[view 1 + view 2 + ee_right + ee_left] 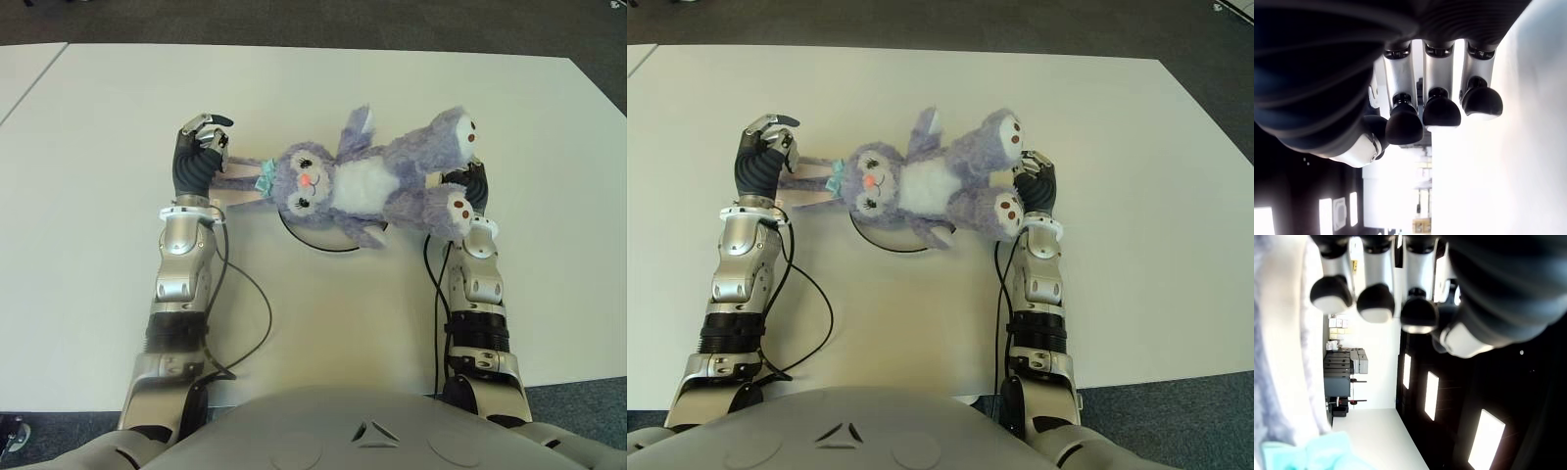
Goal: Put the doll into the plate.
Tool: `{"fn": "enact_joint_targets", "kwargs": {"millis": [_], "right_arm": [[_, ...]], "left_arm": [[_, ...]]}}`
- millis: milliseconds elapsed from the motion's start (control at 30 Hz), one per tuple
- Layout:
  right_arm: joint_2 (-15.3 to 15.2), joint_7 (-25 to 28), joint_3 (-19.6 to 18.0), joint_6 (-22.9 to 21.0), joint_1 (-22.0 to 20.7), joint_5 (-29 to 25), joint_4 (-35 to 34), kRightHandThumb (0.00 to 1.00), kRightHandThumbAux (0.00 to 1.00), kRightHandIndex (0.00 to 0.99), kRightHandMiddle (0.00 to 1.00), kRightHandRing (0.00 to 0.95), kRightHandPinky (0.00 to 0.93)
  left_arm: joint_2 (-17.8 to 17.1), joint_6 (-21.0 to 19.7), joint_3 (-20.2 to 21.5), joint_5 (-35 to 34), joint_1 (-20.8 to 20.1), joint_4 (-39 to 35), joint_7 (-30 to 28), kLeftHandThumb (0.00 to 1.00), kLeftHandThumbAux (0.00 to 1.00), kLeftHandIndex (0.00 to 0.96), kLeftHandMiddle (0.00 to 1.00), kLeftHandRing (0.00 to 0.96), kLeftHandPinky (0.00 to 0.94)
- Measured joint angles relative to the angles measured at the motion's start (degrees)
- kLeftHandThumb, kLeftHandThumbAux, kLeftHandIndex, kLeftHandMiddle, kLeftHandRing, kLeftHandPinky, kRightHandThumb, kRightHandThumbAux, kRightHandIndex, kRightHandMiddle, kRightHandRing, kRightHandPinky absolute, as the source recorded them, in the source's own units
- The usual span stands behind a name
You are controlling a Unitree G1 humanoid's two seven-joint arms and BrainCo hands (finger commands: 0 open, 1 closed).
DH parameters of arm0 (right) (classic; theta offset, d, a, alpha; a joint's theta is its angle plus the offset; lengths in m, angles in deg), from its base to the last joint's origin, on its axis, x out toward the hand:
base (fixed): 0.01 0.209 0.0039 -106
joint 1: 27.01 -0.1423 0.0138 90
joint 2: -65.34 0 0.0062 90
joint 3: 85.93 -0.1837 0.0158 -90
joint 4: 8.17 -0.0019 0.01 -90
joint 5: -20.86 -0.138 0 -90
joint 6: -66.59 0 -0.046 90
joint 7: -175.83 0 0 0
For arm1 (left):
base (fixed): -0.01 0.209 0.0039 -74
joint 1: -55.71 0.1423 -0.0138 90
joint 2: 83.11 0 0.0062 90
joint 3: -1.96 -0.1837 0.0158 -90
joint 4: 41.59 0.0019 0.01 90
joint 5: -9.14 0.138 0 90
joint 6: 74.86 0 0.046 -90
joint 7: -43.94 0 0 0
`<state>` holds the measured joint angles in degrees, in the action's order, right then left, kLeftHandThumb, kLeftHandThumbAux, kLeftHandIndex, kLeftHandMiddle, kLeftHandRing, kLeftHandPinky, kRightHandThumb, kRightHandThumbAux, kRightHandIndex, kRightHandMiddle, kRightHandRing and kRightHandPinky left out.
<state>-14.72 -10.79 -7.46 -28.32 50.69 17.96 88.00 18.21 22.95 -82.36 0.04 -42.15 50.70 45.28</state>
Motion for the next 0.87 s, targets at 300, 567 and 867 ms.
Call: {"fn": "enact_joint_targets", "kwargs": {"millis": [300,567,867], "right_arm": [[0.0,0.2,0.0,-0.1,0.6,0.0,-0.7,0.712,0.716,0.442,0.847,0.84,0.835],[0.0,0.2,0.0,-1.2,1.1,0.0,-1.7,0.712,0.716,0.442,0.841,0.835,0.825],[0.1,0.4,-0.1,-1.5,1.4,-0.4,-2.1,0.711,0.716,0.442,0.839,0.833,0.824]], "left_arm": [[0.2,0.8,0.0,0.0,0.0,0.2,0.0,0.71,0.705,0.443,0.87,0.874,0.866],[0.6,0.7,0.1,0.0,0.0,0.1,1.1,0.709,0.705,0.442,0.872,0.877,0.86],[1.3,0.8,0.1,0.0,0.3,-0.1,2.9,0.709,0.705,0.442,0.872,0.874,0.864]]}}
